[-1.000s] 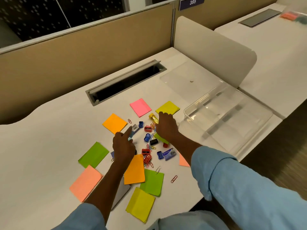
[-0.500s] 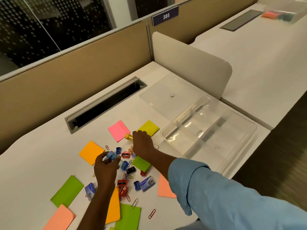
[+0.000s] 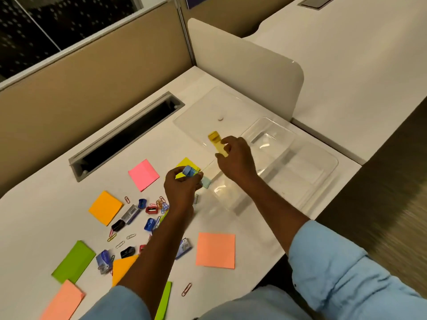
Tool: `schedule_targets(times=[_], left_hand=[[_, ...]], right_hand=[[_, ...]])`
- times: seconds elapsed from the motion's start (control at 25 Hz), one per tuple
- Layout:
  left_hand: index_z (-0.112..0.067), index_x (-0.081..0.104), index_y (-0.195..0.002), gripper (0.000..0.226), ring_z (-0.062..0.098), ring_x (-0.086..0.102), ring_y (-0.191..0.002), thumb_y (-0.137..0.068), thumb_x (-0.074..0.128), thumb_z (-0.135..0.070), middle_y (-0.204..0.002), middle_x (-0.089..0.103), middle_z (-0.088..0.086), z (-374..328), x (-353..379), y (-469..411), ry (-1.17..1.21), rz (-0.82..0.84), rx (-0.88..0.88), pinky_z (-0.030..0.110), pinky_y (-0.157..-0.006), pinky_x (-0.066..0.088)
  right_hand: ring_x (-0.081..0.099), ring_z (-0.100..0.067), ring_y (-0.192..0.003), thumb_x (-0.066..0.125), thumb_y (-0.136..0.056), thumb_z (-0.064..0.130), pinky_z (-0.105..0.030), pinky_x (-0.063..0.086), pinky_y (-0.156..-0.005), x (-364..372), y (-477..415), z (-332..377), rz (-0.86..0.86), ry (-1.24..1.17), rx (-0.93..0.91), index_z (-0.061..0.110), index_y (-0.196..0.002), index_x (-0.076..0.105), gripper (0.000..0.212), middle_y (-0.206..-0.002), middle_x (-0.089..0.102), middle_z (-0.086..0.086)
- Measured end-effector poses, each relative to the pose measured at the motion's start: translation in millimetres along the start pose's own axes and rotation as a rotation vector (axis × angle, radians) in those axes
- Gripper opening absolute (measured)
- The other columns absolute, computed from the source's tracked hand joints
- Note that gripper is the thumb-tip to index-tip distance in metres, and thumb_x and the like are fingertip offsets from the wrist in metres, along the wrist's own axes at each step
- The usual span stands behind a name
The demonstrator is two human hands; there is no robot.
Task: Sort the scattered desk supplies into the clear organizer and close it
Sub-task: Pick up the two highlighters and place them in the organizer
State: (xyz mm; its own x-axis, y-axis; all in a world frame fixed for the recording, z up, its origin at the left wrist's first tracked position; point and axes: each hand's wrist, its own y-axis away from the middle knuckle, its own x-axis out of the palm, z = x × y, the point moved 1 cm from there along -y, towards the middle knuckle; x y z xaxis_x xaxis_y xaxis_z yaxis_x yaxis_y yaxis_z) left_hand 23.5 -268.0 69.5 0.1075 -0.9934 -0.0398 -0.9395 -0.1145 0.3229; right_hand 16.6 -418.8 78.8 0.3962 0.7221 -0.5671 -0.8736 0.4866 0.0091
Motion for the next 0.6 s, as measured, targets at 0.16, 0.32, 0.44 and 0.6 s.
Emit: schedule_targets(times=[0.16,0.32,0.44,0.6], left_hand=[[-0.009,0.053,-0.100,0.043,0.025,0.069,-0.073,-0.068,0.080,-0.001,-0.087,0.063,0.014,-13,69,4,-0.042,0.170,-0.013,0.024,-0.057,0.058],[-0.008,0.053,-0.099,0.043,0.028,0.069,-0.081,-0.067,0.082,-0.007,-0.095,0.063,0.015,-18,123,4,-0.229,0.281,0.061,0.038,-0.070,0.061],[-0.011,0.054,-0.094,0.041,0.031,0.070,-0.081,-0.066,0.083,-0.009,-0.097,0.064,0.017,-15,149,0,-0.267,0.321,0.066,0.040,-0.072,0.061],[-0.013,0.056,-0.090,0.040,0.031,0.071,-0.076,-0.063,0.086,-0.013,-0.097,0.066,0.018,-10,167,-10,-0.295,0.299,0.030,0.042,-0.071,0.061]], right_hand=[[0.059,-0.031,-0.104,0.073,-0.079,0.018,-0.042,0.048,-0.090,-63,-35,-48,-0.199,0.207,0.076,0.010,-0.115,0.057,0.040,-0.112,0.063,-0.011],[0.062,-0.032,-0.100,0.074,-0.076,0.010,-0.042,0.049,-0.087,-86,-63,-84,-0.218,0.267,0.119,0.008,-0.105,0.063,0.030,-0.104,0.069,-0.012],[0.061,-0.030,-0.102,0.072,-0.079,0.014,-0.040,0.044,-0.088,-84,-74,-100,-0.148,0.394,0.090,0.010,-0.109,0.064,0.031,-0.109,0.067,-0.010],[0.057,-0.030,-0.101,0.069,-0.078,0.011,-0.040,0.039,-0.088,-75,-83,-111,-0.140,0.571,0.054,0.011,-0.111,0.065,0.033,-0.110,0.059,-0.011]])
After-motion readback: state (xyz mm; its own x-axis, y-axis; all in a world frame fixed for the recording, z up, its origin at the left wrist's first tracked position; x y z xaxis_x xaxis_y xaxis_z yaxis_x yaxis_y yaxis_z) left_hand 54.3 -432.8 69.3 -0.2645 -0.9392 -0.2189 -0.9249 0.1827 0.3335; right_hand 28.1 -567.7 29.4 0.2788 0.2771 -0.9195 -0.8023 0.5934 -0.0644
